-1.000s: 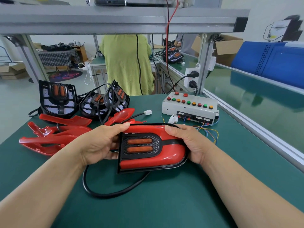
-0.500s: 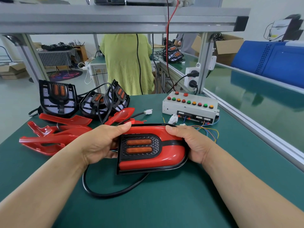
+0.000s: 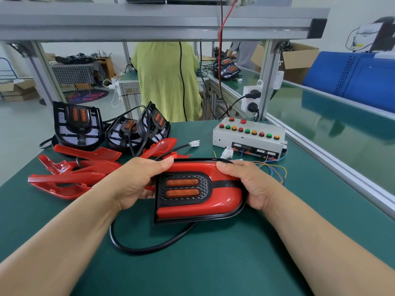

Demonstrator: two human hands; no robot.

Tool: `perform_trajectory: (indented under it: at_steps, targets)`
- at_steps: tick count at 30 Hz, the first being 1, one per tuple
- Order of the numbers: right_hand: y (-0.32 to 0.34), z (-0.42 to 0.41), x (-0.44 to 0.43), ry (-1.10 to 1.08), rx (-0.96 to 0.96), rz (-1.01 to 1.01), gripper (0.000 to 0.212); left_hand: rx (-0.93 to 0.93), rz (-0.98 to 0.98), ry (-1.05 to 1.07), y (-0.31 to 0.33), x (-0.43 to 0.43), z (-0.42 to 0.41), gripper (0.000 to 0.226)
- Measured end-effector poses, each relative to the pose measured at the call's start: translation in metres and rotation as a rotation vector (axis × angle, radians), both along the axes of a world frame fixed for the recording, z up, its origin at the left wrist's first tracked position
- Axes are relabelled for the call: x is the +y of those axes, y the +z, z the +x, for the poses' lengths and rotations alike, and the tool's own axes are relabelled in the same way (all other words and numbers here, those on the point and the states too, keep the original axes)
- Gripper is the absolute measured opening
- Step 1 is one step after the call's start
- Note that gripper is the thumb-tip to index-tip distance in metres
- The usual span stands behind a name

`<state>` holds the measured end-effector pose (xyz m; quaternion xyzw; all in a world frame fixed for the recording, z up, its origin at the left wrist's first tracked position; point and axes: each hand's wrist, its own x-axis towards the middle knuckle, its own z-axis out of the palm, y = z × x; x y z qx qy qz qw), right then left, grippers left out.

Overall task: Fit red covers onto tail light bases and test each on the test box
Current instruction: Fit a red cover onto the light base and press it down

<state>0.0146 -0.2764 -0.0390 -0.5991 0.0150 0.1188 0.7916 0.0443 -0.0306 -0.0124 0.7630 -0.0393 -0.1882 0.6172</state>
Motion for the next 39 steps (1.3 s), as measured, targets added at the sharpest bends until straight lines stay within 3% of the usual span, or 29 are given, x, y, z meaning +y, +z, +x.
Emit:
perform_trajectory:
  at_steps: [16, 24, 27, 32, 39]
  targets:
    - [0.0, -0.002, 0.003, -0.047, -0.057, -0.032, 0.041, -0.169, 0.014, 0.146, -0.003, -0.008, -0.002, 0.048]
    - [-0.003, 0.0, -0.001, 0.043, -0.091, 0.026, 0.03, 0.046, -0.223, -0.094, 0.0, 0.007, 0.003, 0.056]
    - [-0.002, 0.0, -0.003, 0.066, -0.091, 0.011, 0.039, 0.019, -0.213, -0.137, 0.0, 0.016, 0.006, 0.051]
    - [-0.001, -0.001, -0.004, 0.049, -0.102, 0.004, 0.034, -0.038, -0.207, -0.055, -0.002, 0.01, 0.005, 0.038]
    - [0.0, -0.002, -0.003, 0.031, -0.088, -0.012, 0.034, -0.025, -0.222, 0.026, -0.003, 0.002, 0.004, 0.048]
